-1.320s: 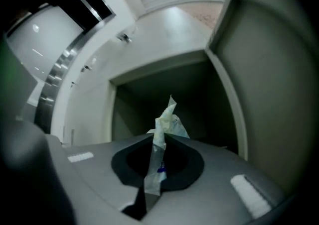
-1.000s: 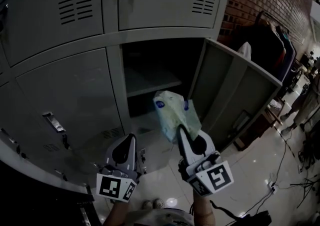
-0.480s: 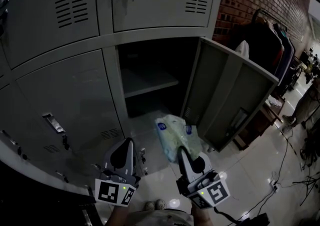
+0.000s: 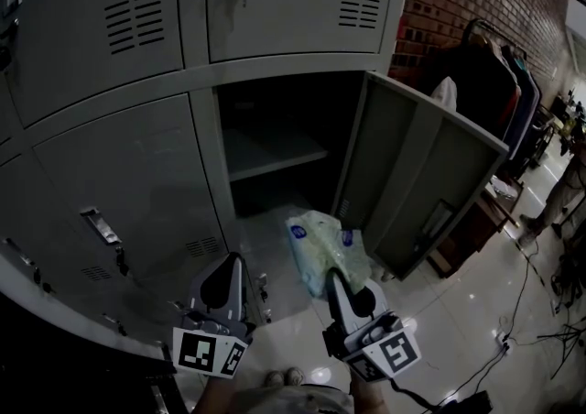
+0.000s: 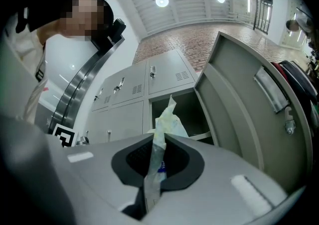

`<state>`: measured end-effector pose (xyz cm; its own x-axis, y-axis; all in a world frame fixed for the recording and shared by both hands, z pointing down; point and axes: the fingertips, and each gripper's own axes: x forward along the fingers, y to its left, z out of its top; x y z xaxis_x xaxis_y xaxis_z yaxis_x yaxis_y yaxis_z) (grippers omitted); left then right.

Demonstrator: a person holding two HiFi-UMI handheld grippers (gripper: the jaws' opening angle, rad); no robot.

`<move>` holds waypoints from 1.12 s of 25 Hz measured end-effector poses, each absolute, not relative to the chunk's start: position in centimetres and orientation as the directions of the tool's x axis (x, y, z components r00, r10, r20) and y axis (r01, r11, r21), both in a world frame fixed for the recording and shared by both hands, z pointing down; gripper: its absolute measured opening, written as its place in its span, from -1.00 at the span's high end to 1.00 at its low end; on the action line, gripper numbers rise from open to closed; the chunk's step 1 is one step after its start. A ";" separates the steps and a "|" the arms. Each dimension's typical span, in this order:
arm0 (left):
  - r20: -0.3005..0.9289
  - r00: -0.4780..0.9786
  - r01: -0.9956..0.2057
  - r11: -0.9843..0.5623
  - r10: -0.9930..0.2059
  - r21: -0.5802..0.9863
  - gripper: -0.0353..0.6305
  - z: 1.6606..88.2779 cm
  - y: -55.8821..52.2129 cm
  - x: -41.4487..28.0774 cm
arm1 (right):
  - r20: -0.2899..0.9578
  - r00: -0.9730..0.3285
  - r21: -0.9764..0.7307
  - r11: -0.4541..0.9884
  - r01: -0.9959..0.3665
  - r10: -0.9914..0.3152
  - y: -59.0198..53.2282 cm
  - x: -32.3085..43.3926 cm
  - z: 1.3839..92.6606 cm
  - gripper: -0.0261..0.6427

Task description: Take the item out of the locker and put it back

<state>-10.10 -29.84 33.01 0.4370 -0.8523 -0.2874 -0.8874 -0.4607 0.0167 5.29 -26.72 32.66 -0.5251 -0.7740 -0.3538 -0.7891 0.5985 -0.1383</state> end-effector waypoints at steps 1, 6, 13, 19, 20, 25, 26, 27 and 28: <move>-0.287 0.436 -0.888 -0.460 -0.853 0.017 0.88 33.0 -29.9 -10.1 | -0.354 -0.525 -0.139 0.599 -0.789 -0.774 -26.7 5.3 32.7 0.89; -0.288 0.431 -0.890 -0.455 -0.855 0.019 0.88 33.0 -30.0 -10.3 | -0.365 -0.523 -0.154 0.604 -0.782 -0.771 -26.7 5.5 32.5 0.89; -0.284 0.421 -0.895 -0.445 -0.861 0.025 0.88 33.0 -30.3 -10.8 | -0.415 -0.537 -0.115 0.628 -0.770 -0.734 -27.8 5.1 28.8 0.89; -0.278 0.418 -0.897 -0.442 -0.865 0.027 0.88 32.9 -30.5 -11.0 | -0.339 -0.581 0.013 0.614 -0.790 -0.740 -37.1 2.3 24.0 0.88; -0.276 0.416 -0.898 -0.439 -0.867 0.025 0.88 32.8 -30.5 -11.1 | -0.319 -0.588 0.019 0.615 -0.788 -0.744 -39.2 1.7 23.5 0.88; -0.271 0.394 -0.911 -0.413 -0.878 0.016 0.88 32.7 -31.0 -12.1 | -0.179 -0.602 0.011 0.610 -0.792 -0.778 -49.1 -1.2 23.4 0.88; -0.272 0.387 -0.913 -0.407 -0.881 0.016 0.88 32.6 -31.2 -12.3 | -0.144 -0.599 0.015 0.604 -0.797 -0.788 -50.8 -1.6 23.8 0.88; -0.273 0.381 -0.916 -0.400 -0.883 0.017 0.88 32.6 -31.3 -12.5 | -0.109 -0.596 0.025 0.597 -0.802 -0.796 -52.1 -1.8 24.3 0.88; -0.275 0.374 -0.919 -0.393 -0.886 0.018 0.88 32.5 -31.4 -12.7 | -0.079 -0.594 0.039 0.592 -0.805 -0.801 -53.1 -2.0 24.7 0.88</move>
<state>-12.72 -31.39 32.53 0.3737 -0.8860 -0.2746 -0.9193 -0.3932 0.0178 -2.04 -53.14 24.70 -0.5935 -0.8009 -0.0793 -0.8046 0.5924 0.0393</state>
